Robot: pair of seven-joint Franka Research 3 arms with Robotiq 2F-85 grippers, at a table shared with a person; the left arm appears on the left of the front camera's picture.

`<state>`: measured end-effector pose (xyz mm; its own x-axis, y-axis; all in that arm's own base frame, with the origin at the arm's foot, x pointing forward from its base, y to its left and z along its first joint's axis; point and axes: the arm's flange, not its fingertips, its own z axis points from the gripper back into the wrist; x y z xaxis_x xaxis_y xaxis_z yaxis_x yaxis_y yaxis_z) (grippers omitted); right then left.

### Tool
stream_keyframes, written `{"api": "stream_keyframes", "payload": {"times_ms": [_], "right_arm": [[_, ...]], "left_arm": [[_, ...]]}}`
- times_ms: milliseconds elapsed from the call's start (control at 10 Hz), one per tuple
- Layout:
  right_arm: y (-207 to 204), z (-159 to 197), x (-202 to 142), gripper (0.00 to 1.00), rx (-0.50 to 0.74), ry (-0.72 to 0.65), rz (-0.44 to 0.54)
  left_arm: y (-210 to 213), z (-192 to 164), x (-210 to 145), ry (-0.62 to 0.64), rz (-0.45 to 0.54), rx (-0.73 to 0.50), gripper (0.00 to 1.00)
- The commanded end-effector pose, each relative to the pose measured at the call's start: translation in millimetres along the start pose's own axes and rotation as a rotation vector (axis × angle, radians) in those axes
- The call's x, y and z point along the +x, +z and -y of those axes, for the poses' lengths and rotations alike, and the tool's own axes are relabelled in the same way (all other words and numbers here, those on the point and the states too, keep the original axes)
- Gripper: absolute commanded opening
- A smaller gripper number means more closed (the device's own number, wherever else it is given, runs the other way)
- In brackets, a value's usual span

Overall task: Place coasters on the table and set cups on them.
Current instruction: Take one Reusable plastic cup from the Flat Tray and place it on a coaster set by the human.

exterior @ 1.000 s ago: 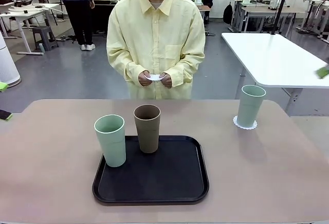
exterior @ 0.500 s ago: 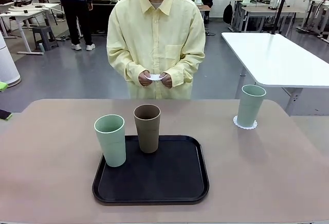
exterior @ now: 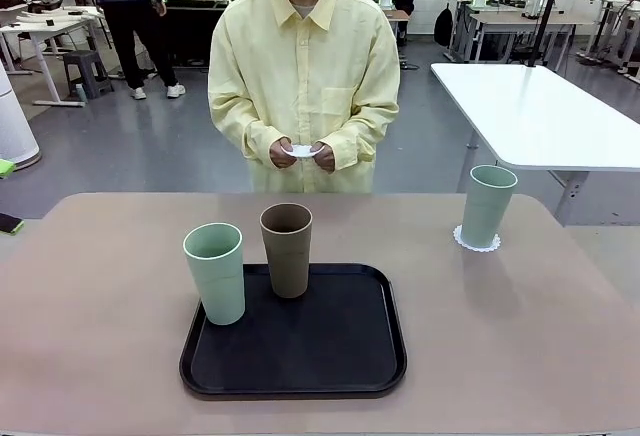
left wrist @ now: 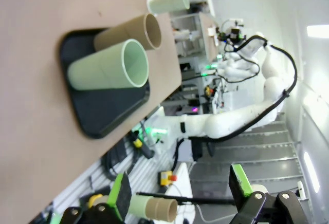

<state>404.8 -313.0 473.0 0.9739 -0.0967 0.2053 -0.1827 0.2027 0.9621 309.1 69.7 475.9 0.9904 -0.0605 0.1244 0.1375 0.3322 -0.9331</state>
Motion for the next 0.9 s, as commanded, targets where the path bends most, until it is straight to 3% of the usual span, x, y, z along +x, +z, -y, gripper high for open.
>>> {"api": "stream_keyframes", "payload": {"times_ms": [0, 300, 800], "right_arm": [[48.4, 5.2, 16.6, 1.0, -0.018, -0.002, -0.016], [59.0, 27.9, 19.1, 1.0, -0.028, -0.01, -0.014], [54.9, 34.9, 18.7, 1.0, -0.039, -0.031, -0.011]], "left_arm": [[0.9, 0.8, -0.8, -0.012, 0.002, -0.009, 1.0], [0.9, 0.8, -0.8, -0.012, 0.002, -0.009, 1.0], [0.9, 0.8, -0.8, -0.012, 0.002, -0.009, 1.0]]}}
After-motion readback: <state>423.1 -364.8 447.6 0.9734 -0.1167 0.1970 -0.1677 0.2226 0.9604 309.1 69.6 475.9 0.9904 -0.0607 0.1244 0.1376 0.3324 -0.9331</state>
